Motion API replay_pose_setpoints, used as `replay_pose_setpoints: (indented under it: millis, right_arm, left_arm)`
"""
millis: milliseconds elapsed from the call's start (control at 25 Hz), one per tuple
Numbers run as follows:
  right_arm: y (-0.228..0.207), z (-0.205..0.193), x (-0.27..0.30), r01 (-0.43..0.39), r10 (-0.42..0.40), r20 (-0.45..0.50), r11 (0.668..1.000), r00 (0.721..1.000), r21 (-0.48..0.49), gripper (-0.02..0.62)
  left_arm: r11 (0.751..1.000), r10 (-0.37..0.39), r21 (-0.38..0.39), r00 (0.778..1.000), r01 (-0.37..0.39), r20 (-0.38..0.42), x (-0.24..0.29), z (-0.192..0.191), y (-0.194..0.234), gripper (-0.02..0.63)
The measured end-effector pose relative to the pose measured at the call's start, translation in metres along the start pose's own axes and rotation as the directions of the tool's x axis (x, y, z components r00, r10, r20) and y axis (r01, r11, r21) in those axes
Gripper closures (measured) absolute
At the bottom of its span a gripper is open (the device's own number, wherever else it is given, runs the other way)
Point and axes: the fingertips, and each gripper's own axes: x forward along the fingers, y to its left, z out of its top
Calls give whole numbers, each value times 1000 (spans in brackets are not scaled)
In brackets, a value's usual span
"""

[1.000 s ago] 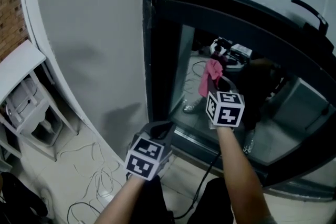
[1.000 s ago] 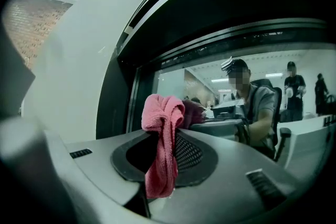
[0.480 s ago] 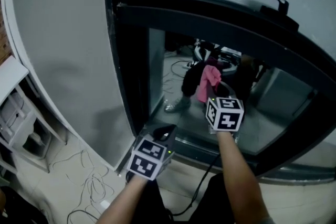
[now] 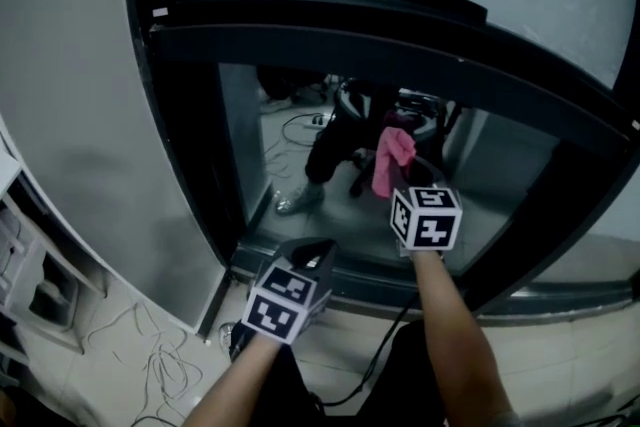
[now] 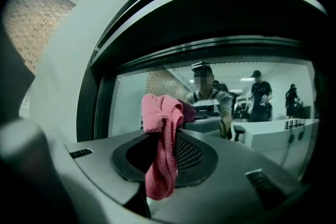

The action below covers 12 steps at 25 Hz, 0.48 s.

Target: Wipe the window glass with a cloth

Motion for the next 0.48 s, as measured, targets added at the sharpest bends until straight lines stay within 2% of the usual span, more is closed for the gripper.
replay_pose_setpoints:
  millis: [480]
  right_arm:
    - [-108, -19, -58, 134, -134, -21, 991, 991, -1, 532]
  left_arm:
    - [989, -144, 44, 990, 144, -8, 53, 20, -80, 604]
